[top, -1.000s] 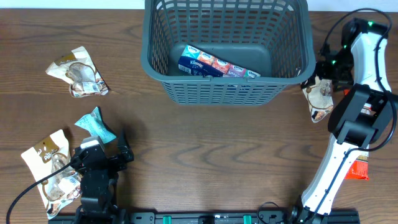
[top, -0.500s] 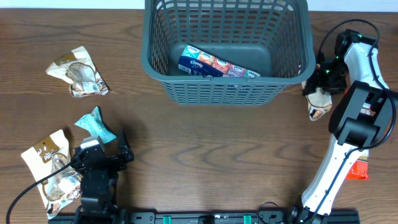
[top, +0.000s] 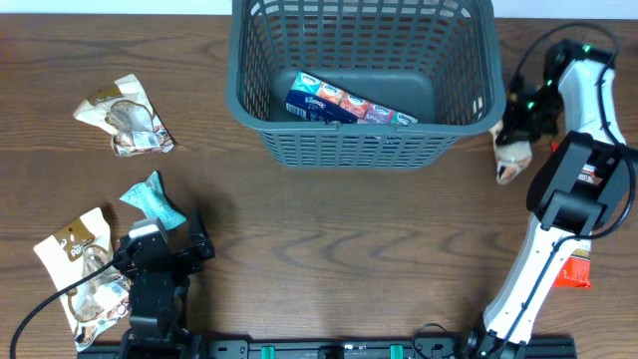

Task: Pack container
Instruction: 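Reach the right gripper to the crumpled snack pouch and grasp it, then carry the snack pouch with the right gripper into the basket and release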

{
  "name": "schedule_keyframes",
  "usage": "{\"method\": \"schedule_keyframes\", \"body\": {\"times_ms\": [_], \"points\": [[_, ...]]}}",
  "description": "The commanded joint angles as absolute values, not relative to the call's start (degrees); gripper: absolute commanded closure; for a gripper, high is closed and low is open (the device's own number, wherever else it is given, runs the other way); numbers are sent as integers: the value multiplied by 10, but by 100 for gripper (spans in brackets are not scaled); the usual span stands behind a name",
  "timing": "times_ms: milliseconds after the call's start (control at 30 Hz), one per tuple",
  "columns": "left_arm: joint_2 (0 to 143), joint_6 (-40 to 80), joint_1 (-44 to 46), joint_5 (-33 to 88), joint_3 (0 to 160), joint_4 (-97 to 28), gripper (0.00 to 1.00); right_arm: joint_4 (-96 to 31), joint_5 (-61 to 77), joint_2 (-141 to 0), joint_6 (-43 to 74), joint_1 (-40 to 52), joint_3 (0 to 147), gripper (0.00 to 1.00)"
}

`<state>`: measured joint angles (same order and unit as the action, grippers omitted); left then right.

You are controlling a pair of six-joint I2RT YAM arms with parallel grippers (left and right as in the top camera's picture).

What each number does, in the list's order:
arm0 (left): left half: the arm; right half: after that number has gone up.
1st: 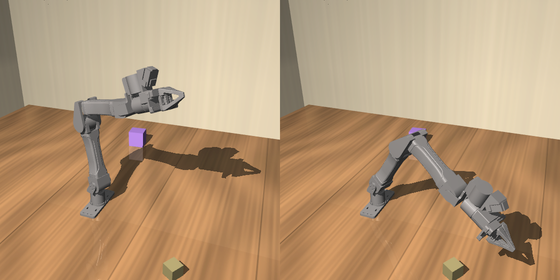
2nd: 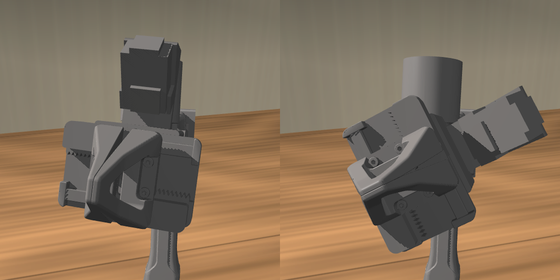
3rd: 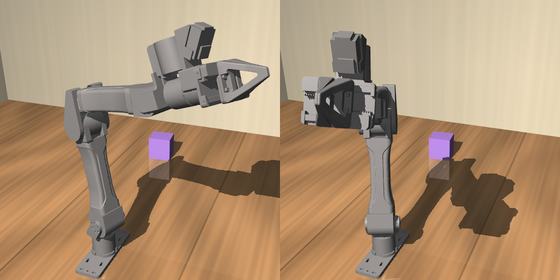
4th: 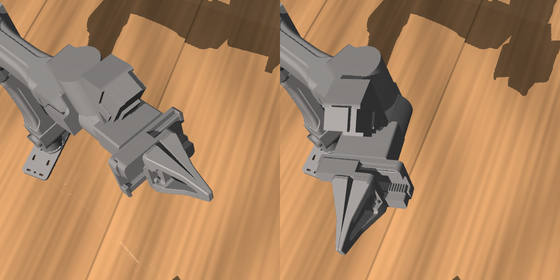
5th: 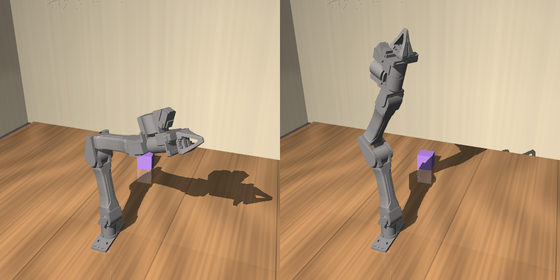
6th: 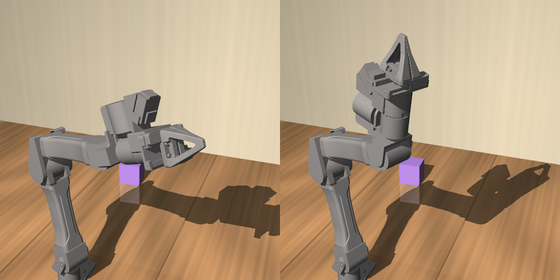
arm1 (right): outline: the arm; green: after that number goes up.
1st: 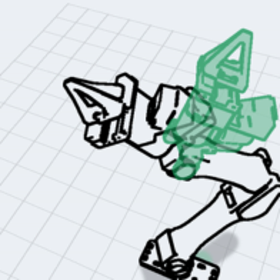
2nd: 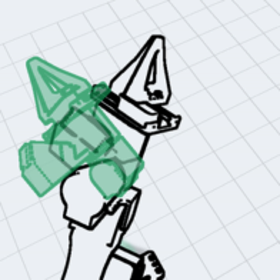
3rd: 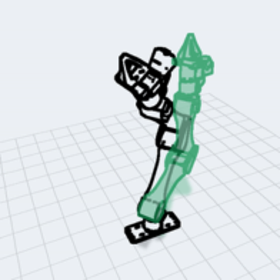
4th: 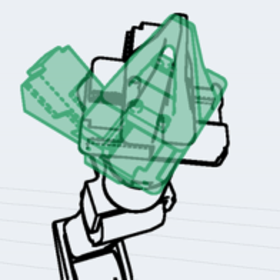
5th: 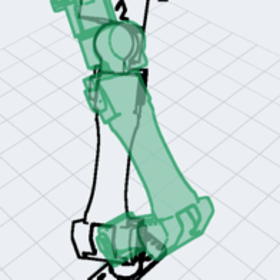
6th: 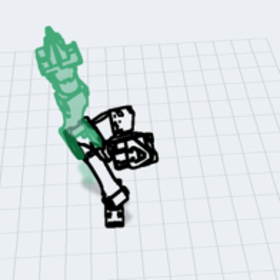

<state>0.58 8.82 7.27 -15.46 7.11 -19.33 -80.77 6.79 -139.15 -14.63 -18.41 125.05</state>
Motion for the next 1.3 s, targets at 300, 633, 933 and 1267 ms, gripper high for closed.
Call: {"method": "schedule_keyframes", "body": {"times_ms": [300,633,933,1267], "points": [[2,89,70,-161,70,-205,2,-861,143,-1195,-160,-149,1521,99],[2,89,70,-161,70,-205,2,-843,183,-1055,-432,70,1522,99],[2,89,70,-161,70,-205,1,-897,182,-1114,-834,234,1487,91],[2,89,70,-155,70,-205,1,-889,180,-1298,-766,231,1476,99]]}}
